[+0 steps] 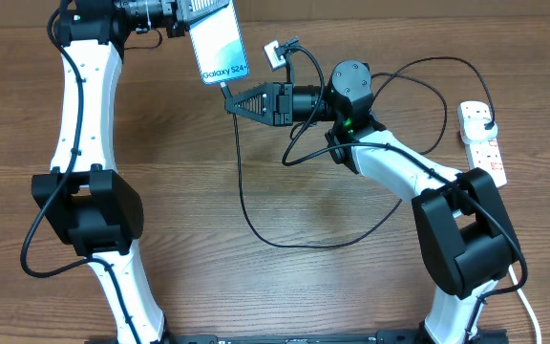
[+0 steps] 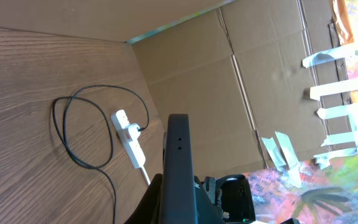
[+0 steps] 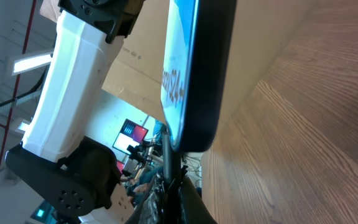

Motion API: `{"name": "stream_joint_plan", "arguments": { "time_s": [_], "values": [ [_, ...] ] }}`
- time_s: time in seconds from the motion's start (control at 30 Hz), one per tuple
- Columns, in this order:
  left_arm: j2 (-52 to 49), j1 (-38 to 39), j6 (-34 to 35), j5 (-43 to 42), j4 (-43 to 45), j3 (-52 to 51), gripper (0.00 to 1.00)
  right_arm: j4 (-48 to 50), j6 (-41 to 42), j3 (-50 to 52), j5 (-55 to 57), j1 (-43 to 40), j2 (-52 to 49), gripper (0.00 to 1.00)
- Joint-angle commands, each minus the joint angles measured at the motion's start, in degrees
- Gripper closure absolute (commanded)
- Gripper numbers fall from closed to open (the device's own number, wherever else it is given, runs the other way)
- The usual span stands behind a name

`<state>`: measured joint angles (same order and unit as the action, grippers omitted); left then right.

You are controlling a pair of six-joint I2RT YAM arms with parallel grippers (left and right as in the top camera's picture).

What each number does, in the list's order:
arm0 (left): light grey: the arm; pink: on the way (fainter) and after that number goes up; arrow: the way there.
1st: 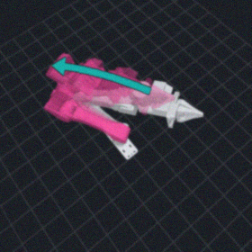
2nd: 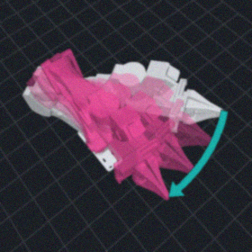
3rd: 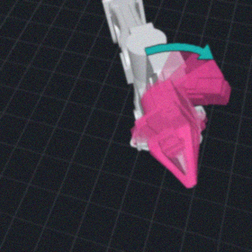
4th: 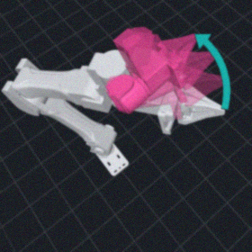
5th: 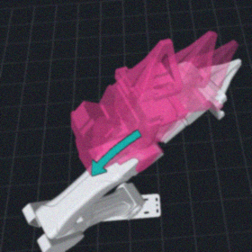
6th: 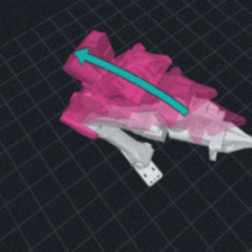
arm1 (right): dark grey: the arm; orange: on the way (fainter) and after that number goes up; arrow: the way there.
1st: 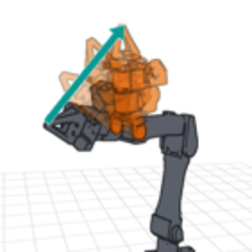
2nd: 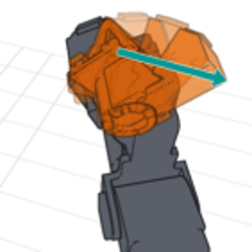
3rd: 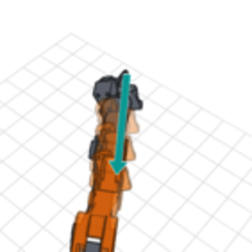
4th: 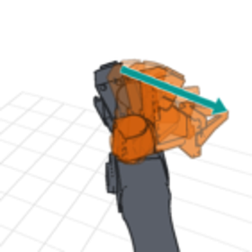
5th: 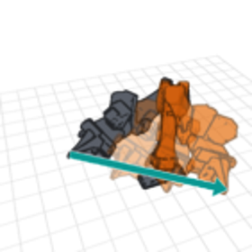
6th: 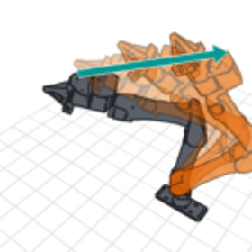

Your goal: Plug charger to phone and switch on socket

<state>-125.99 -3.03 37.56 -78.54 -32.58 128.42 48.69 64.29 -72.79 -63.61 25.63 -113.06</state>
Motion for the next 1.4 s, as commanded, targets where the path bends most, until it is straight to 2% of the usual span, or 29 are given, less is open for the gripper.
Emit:
{"name": "stream_joint_plan", "arguments": {
  "time_s": [0.0,0.47,1.37],
  "values": [
    [1.51,-0.26,0.13,-0.81,0.0,1.07,0.96,0.5,-0.04,-0.87,0.79,-0.26,-0.44,0.96],
    [1.51,-1.07,0.11,-3.8,-0.2,1.07,0.96,0.02,-0.24,-0.87,2.14,-0.31,-0.44,0.96],
    [1.51,-0.52,-1.84,-3.78,-0.42,1.07,0.96,-0.57,-0.24,-0.87,2.78,-0.31,-0.44,0.96]
  ]
}}
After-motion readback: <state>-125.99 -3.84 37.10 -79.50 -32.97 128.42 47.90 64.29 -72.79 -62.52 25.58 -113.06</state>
